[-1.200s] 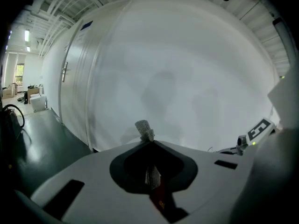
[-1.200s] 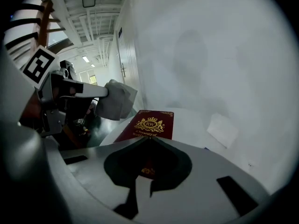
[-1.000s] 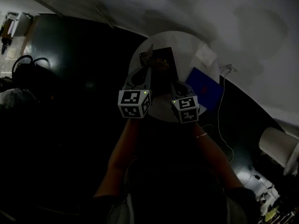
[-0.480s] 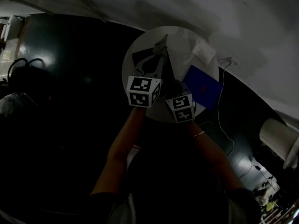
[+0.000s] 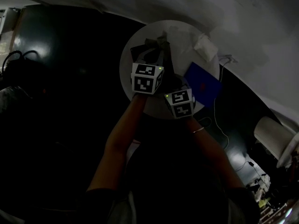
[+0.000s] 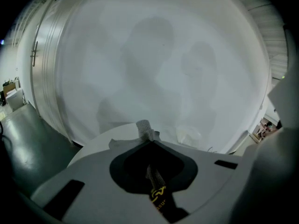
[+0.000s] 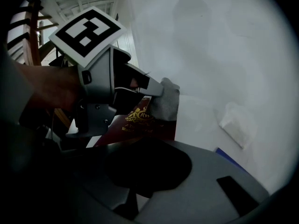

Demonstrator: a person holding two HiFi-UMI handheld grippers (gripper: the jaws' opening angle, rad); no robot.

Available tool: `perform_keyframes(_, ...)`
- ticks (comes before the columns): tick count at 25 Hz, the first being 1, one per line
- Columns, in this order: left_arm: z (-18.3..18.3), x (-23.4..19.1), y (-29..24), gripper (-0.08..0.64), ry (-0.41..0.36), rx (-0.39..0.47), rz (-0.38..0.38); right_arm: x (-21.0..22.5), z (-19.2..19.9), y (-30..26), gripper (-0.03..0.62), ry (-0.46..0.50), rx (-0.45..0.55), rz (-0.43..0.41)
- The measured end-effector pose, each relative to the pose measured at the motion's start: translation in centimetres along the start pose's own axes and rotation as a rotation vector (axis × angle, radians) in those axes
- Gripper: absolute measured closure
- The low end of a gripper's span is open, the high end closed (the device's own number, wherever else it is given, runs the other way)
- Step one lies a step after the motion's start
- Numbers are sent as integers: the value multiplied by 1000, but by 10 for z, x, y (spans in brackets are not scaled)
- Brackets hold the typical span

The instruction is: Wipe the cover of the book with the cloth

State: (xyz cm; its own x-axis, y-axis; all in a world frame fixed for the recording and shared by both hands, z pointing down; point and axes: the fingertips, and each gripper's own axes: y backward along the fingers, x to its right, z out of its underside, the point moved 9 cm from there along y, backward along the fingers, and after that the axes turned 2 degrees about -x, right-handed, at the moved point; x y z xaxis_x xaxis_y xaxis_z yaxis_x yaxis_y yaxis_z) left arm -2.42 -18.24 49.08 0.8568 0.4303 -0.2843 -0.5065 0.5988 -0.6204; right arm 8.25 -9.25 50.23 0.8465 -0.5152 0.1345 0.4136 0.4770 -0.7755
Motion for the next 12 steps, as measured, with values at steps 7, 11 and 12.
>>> perform_keyframes(7, 16, -26, 10, 537, 8, -38, -80, -5, 4, -6, 563, 27, -41, 9)
perform_keyframes(11, 24, -42, 25, 537, 33, -33, -123, -7, 5, -7, 563, 35, -44, 16)
perform_keyframes(12, 27, -46, 29, 537, 36, -34, -136, -7, 5, -7, 563, 36, -44, 16)
